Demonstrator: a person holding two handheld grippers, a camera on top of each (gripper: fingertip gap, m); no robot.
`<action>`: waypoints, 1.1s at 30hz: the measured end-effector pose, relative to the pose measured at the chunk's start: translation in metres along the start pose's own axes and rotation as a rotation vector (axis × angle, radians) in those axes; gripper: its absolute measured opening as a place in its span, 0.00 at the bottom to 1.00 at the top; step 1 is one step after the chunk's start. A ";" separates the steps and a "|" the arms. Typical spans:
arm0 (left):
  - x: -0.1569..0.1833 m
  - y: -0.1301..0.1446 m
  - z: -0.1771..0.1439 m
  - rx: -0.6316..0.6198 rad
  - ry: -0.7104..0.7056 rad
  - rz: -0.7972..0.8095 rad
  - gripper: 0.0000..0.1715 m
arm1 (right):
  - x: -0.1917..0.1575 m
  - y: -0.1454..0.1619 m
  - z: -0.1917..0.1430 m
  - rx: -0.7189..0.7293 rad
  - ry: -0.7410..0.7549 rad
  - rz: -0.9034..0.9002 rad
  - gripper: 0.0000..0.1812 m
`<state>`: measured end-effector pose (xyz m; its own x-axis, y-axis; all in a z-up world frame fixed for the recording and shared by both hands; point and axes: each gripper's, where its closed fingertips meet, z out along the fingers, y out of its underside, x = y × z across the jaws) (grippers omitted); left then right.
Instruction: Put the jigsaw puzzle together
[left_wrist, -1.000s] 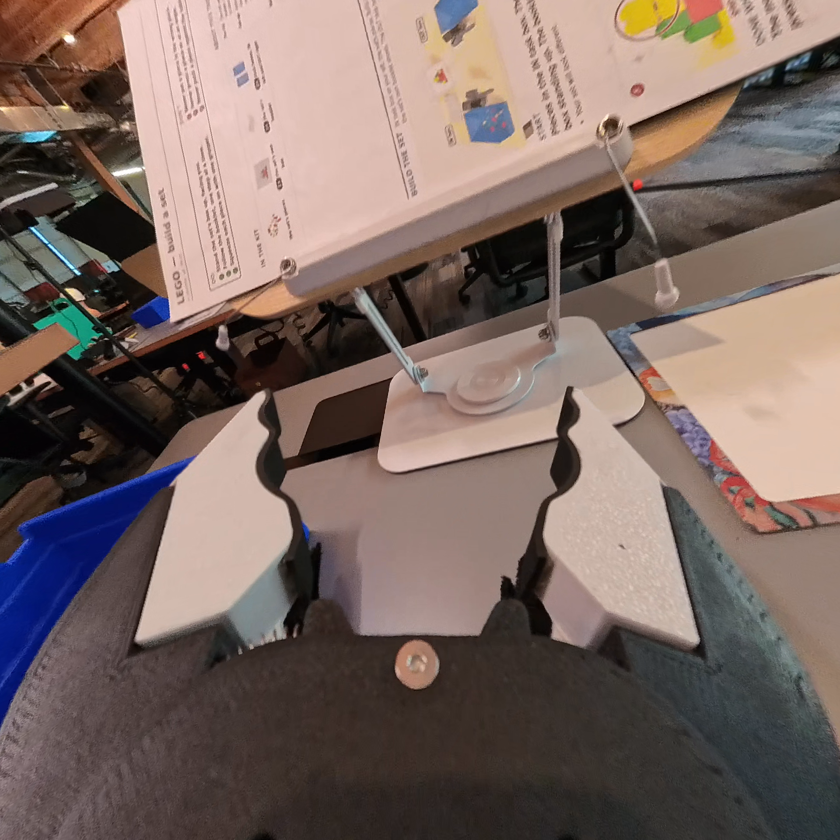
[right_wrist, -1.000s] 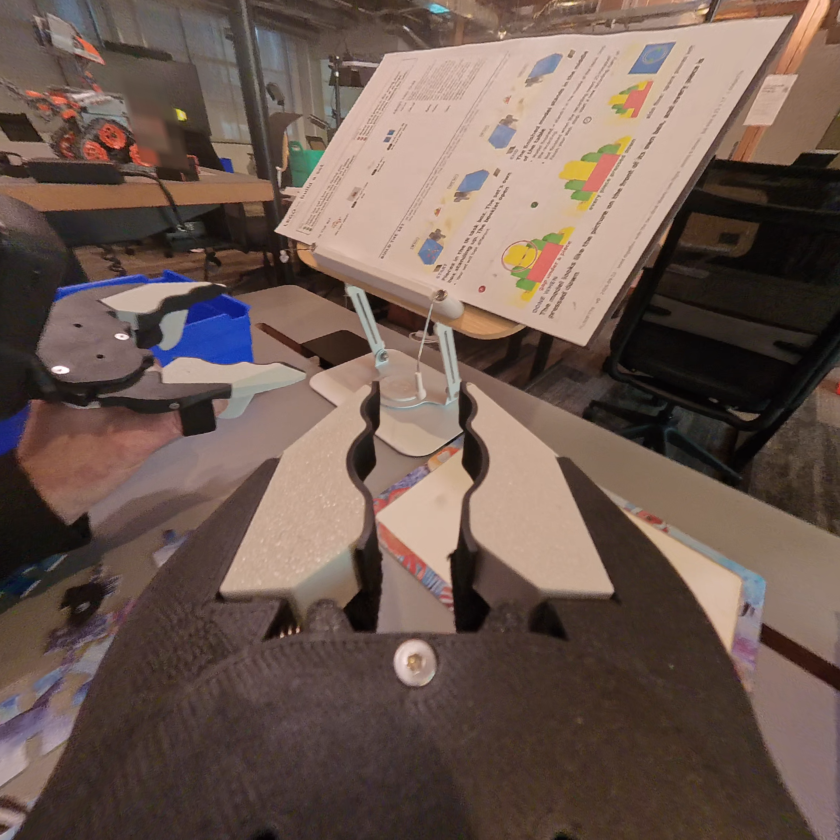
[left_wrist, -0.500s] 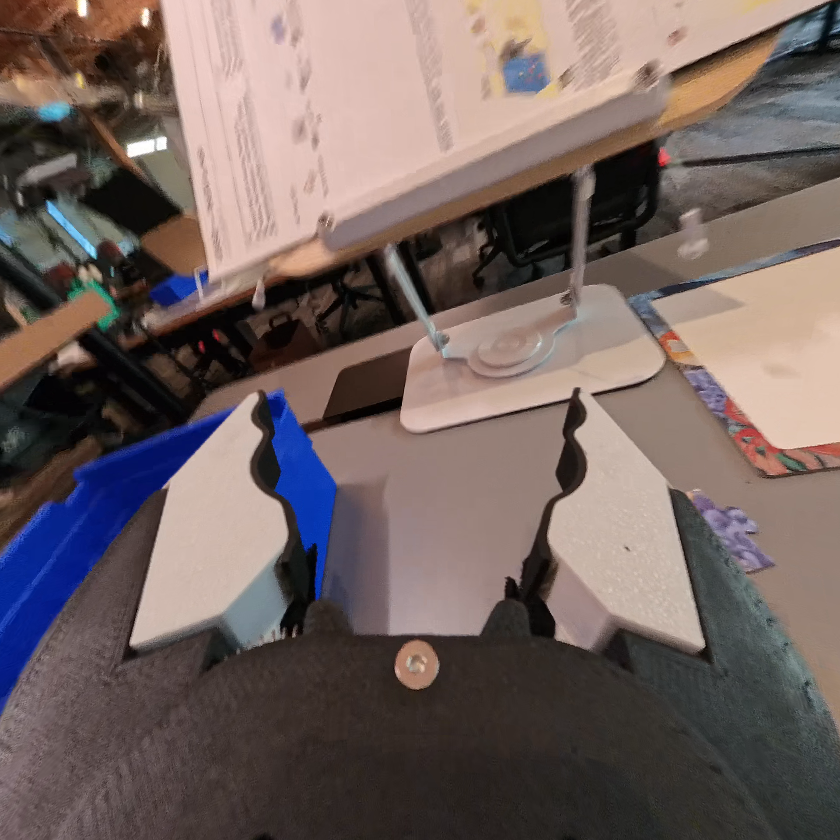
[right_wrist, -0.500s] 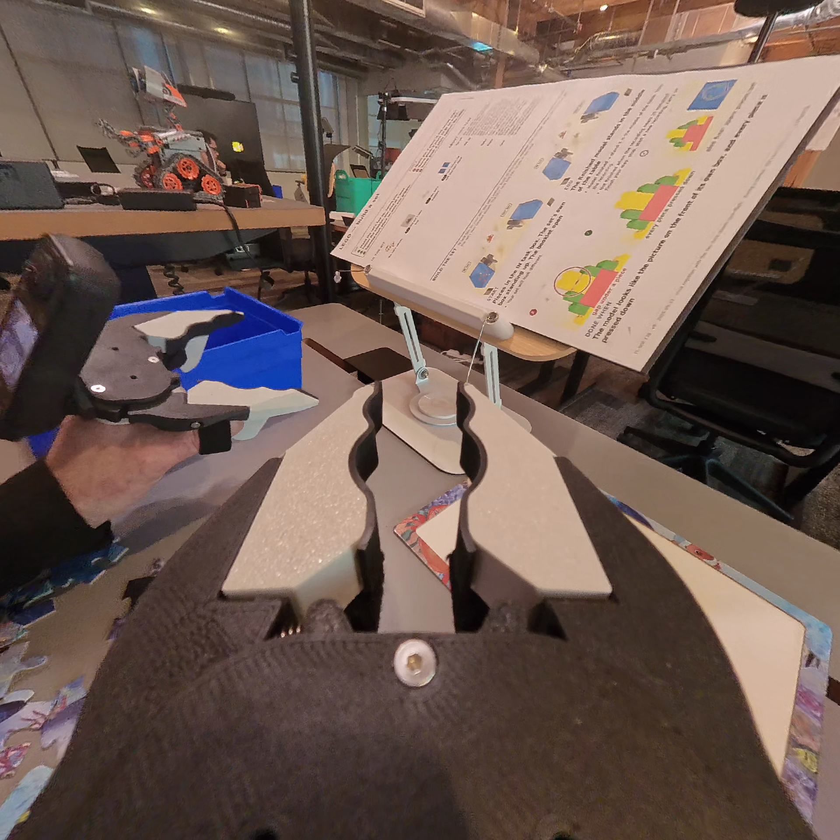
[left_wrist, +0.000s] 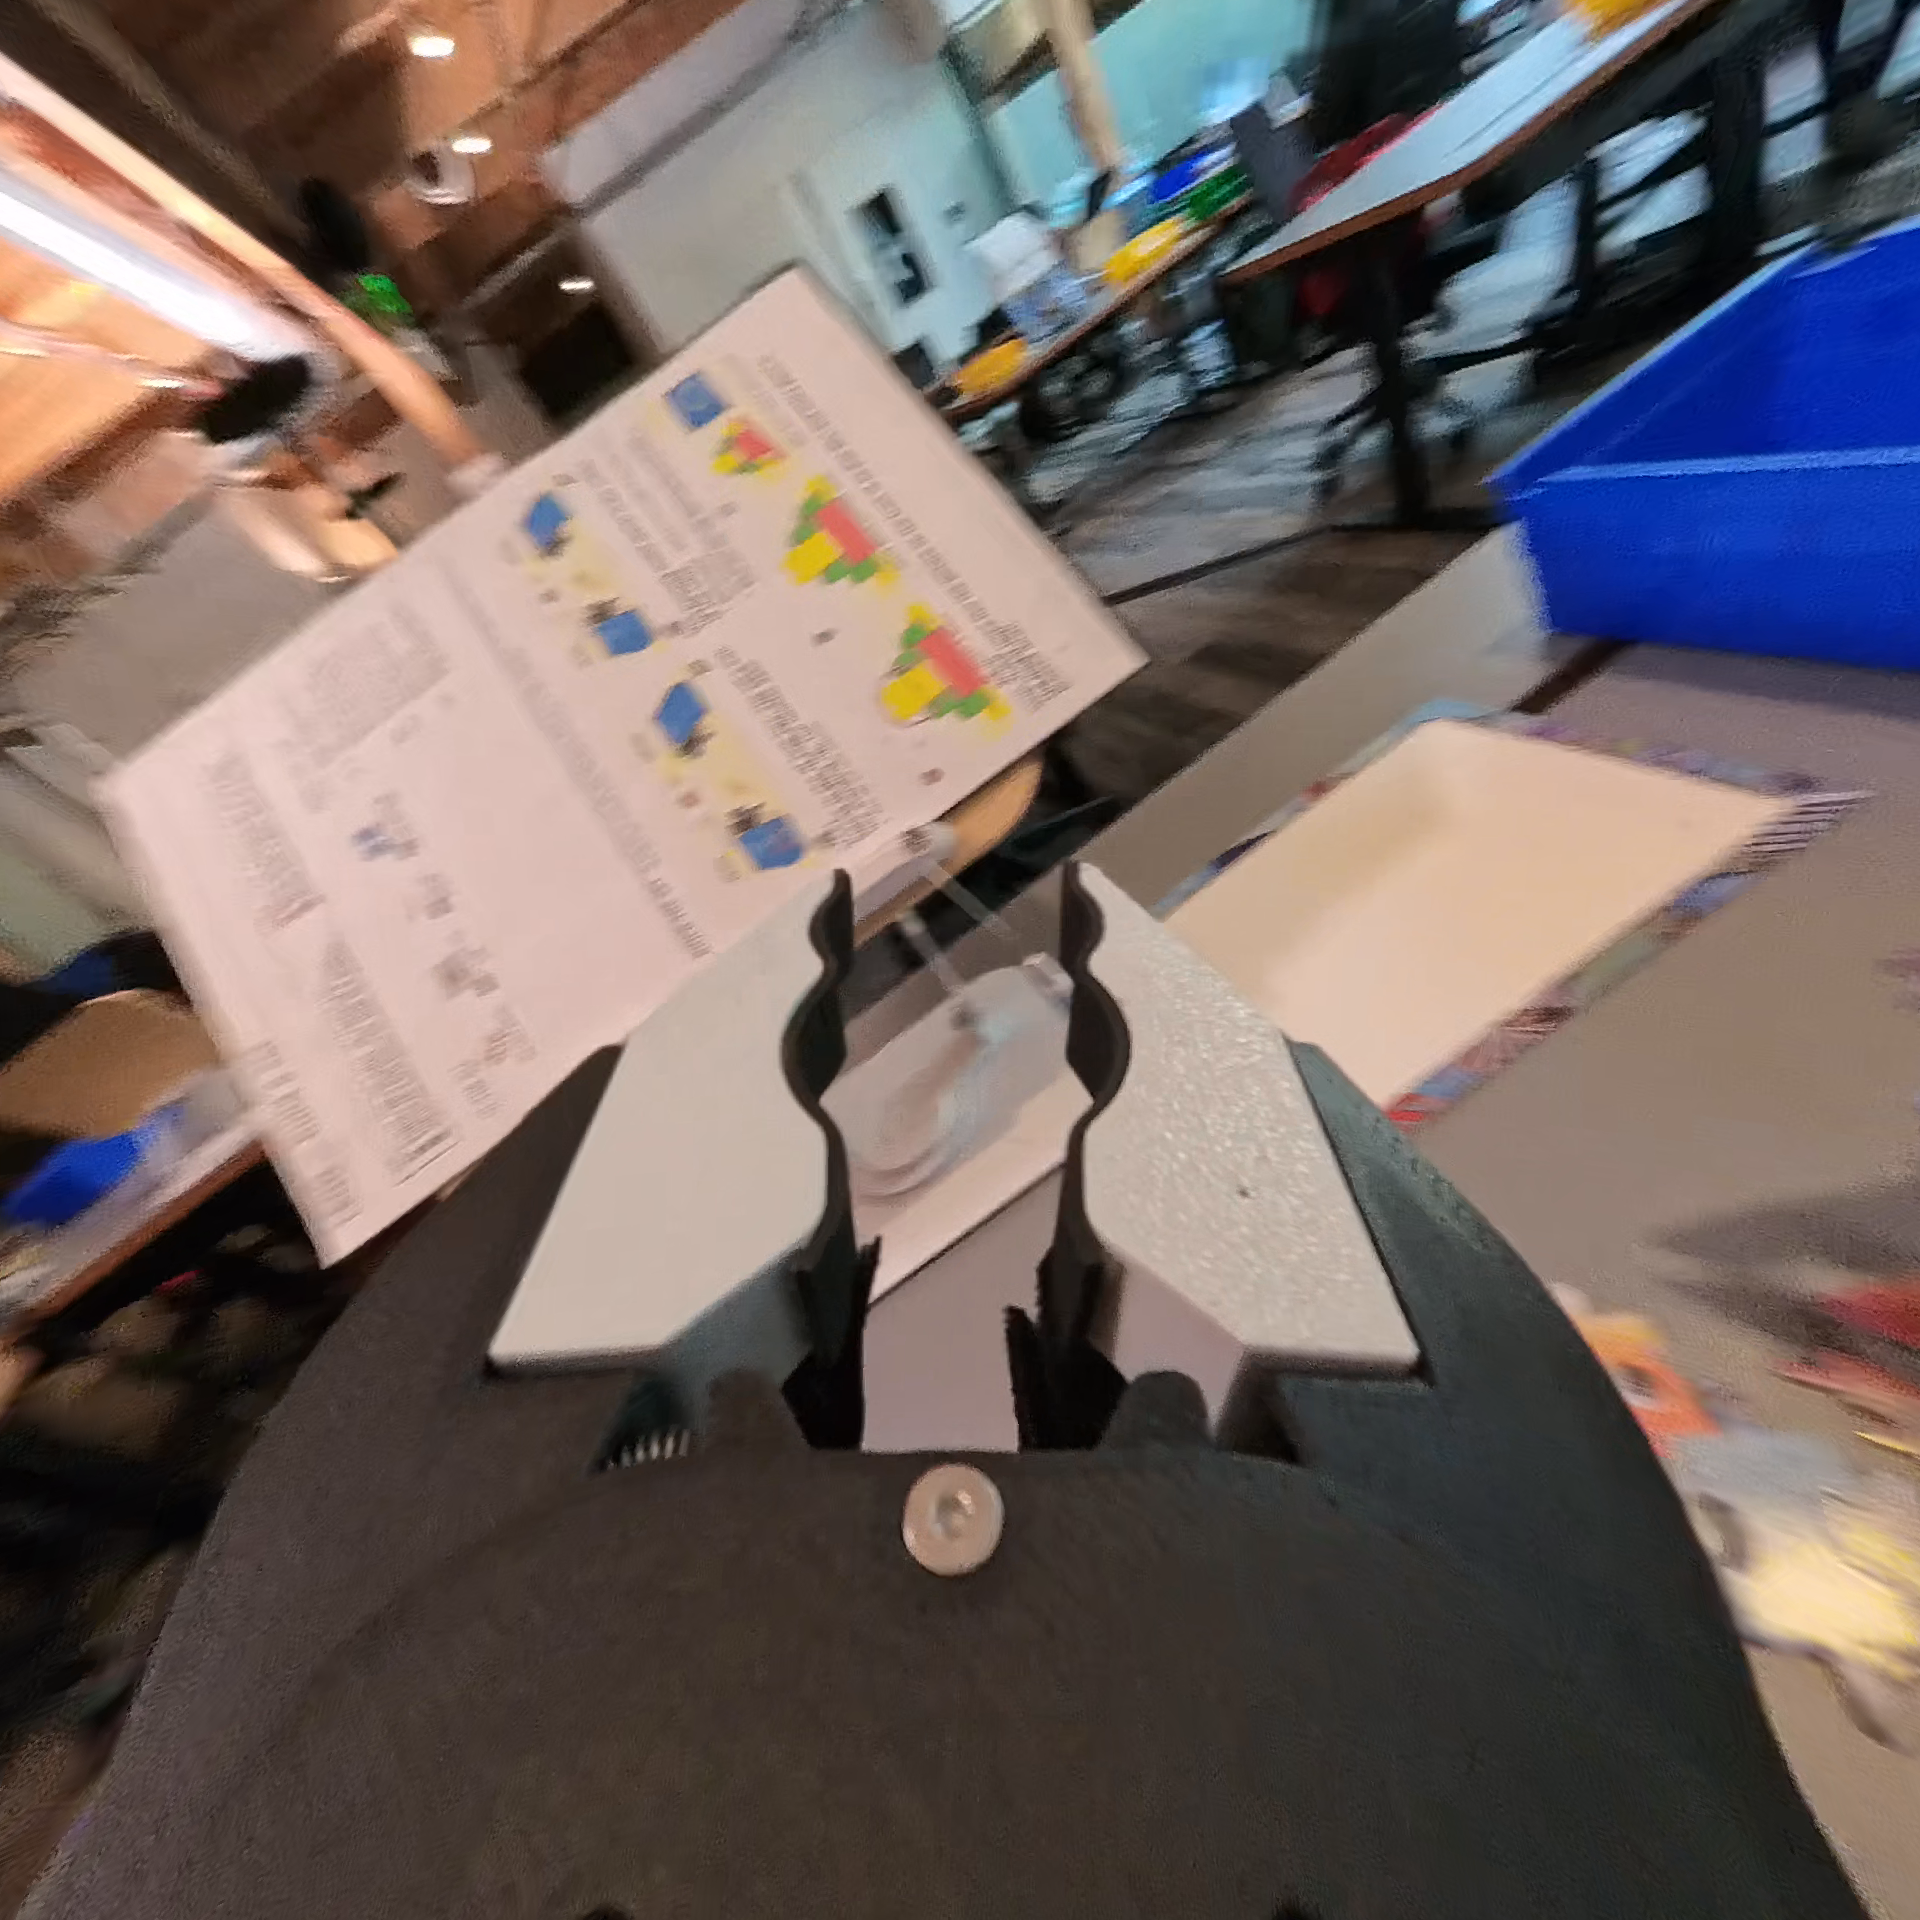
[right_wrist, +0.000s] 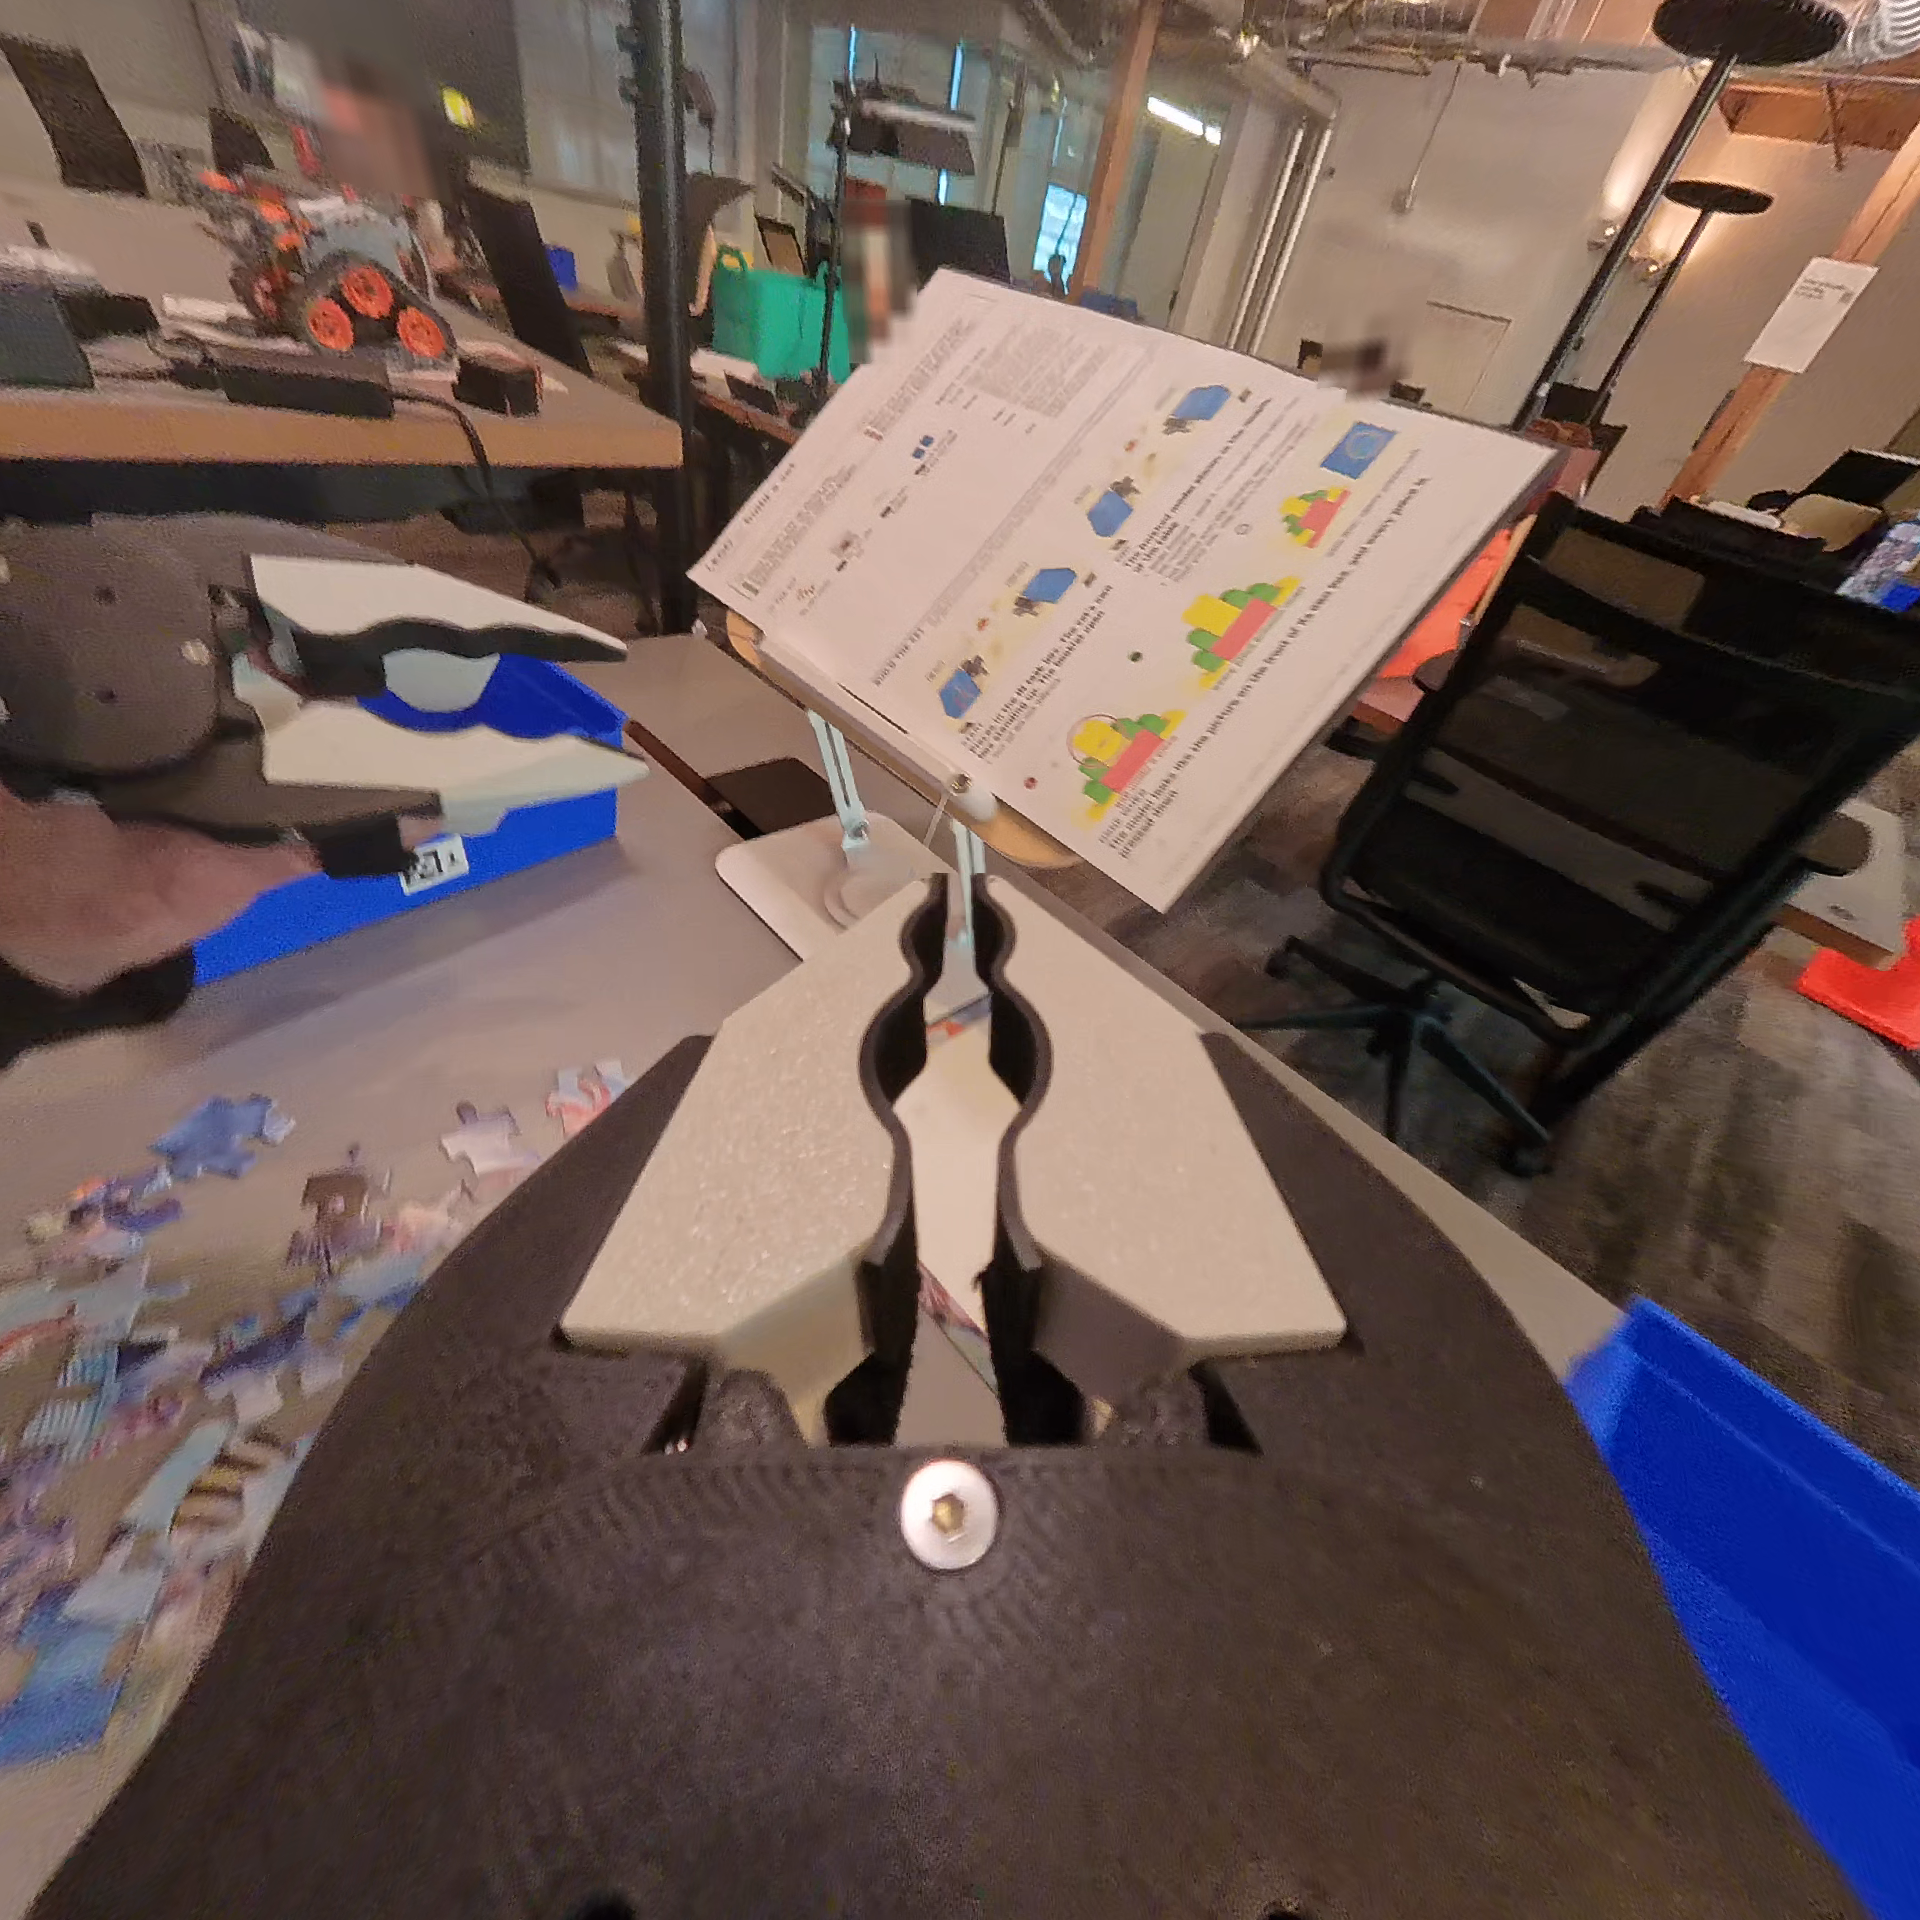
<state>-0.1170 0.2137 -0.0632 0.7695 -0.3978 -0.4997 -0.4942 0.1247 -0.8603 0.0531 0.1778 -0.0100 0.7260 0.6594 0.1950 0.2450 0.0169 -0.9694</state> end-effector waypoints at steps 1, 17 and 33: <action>0.013 -0.006 -0.003 0.002 0.094 -0.025 0.18 | 0.006 0.001 -0.014 -0.034 0.010 -0.015 0.06; 0.185 0.076 -0.016 -0.218 0.902 0.132 0.32 | -0.005 0.244 -0.125 -0.660 -0.174 0.100 0.32; 0.245 0.102 -0.022 -0.344 1.195 0.211 0.35 | 0.032 0.346 -0.221 -0.892 -0.007 0.338 0.34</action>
<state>0.0119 0.1089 -0.2713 -0.0933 -0.9934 -0.0663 -0.7806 0.1143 -0.6145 0.3033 0.0390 -0.3059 0.8452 0.5286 -0.0784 0.4245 -0.7532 -0.5025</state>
